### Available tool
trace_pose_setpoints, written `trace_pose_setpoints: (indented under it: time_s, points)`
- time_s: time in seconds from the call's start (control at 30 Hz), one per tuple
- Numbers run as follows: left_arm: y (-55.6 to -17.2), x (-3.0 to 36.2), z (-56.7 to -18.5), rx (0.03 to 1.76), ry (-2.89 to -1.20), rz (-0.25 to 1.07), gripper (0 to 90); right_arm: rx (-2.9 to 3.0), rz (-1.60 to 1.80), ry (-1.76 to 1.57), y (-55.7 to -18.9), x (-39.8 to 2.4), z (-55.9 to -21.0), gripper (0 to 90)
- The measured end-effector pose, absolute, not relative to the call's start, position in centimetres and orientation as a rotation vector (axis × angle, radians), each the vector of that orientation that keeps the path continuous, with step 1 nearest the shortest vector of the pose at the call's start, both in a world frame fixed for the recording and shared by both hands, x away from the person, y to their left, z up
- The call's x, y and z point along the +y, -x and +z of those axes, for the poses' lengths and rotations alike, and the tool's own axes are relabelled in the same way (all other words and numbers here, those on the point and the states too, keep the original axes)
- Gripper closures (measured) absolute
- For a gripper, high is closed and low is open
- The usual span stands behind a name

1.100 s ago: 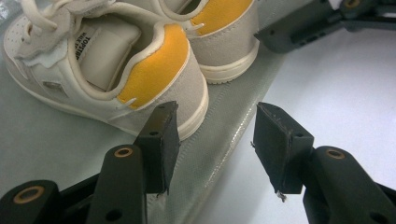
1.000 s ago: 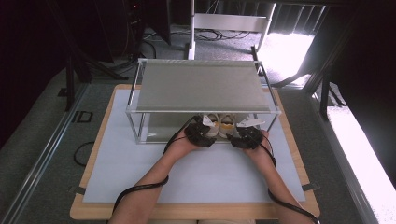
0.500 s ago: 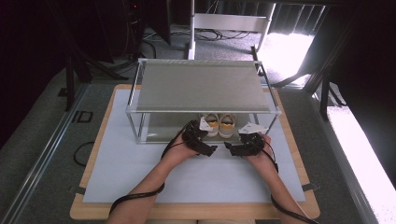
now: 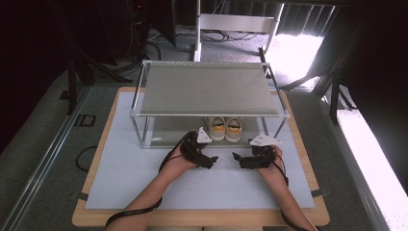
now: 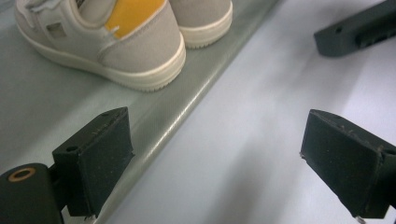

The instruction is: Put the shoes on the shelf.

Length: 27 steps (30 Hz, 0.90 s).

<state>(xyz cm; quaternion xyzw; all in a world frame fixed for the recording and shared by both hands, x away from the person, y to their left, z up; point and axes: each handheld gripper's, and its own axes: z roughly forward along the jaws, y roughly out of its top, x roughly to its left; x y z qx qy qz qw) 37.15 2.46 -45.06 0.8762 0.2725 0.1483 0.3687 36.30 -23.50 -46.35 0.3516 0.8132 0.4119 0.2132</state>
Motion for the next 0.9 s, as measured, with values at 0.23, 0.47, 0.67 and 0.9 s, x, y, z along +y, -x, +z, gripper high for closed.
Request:
trace_pose_setpoints:
  time_s: [0.23,0.47,0.67,0.9]
  points:
    - [-36.2,3.2,-45.3,0.693,-2.267,0.370,8.6,2.244,1.127,-1.005,-35.3,-24.3,-46.8,12.4]
    - [-35.2,3.7,-45.7,0.695,-2.267,0.365,8.6,2.216,1.090,-0.994,-34.2,-24.9,-47.2,10.8]
    - [-34.6,4.1,-46.0,0.698,-2.270,0.381,8.6,2.197,1.065,-0.968,-33.5,-25.6,-47.2,10.8]
    - [-33.5,5.0,-46.1,0.688,-2.267,0.413,8.6,2.183,1.077,-0.933,-32.5,-26.8,-47.5,10.8]
